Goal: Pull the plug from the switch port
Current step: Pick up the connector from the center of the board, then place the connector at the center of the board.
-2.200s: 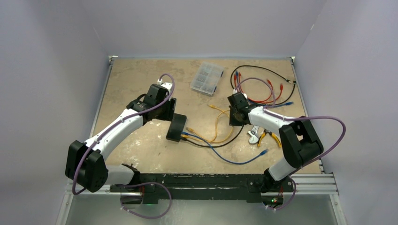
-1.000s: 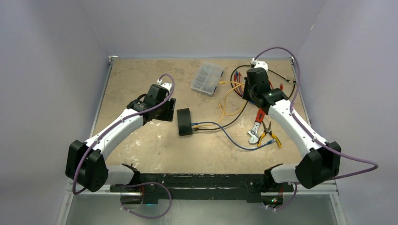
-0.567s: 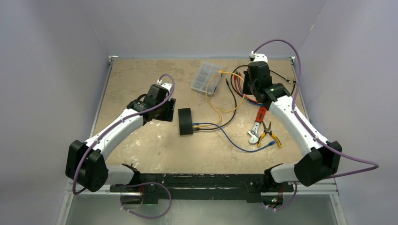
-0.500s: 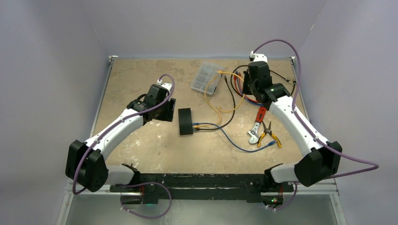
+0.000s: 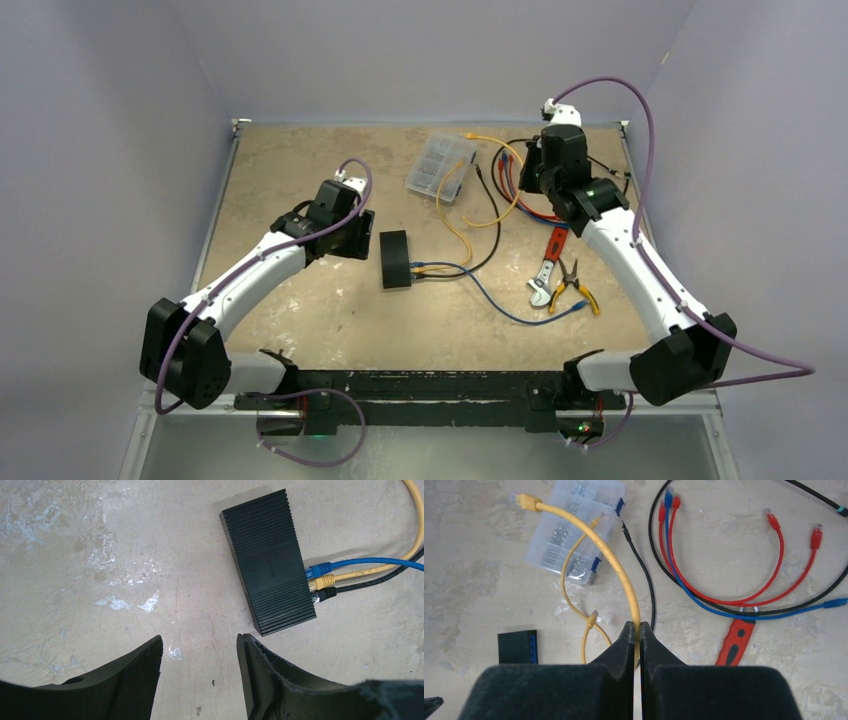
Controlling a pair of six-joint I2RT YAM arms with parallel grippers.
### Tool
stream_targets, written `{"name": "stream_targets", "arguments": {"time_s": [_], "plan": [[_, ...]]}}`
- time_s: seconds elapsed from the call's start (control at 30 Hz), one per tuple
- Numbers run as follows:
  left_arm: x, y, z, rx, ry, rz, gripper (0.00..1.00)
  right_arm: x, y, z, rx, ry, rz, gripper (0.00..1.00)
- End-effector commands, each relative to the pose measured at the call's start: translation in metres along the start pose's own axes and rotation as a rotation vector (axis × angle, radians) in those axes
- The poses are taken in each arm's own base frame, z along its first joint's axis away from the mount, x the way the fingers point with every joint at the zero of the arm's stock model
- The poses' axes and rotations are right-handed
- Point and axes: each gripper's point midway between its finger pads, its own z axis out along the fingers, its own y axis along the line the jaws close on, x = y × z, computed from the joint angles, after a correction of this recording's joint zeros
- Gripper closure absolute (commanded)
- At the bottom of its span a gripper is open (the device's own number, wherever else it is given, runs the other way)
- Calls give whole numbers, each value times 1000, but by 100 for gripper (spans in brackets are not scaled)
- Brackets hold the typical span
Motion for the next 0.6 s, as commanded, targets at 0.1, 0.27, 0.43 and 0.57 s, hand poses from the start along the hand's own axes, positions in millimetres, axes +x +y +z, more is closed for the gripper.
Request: {"name": "stream_targets", "arguments": {"time_s": [0.1,0.27,0.43,0.57], "plan": [[-11,2,-1,-12,-28,-3,45,-34,16,4,-154,-69,109,100],[-11,3,-1,-15,-26,-4,45,-35,8,13,-226,-50,172,100],[-11,3,-1,-16,-28,-3,45,-41,-2,19,-300,-48,254,100],[-11,3,-1,-16,-26,-4,45,-43,-16,22,-344,-53,328,100]]}}
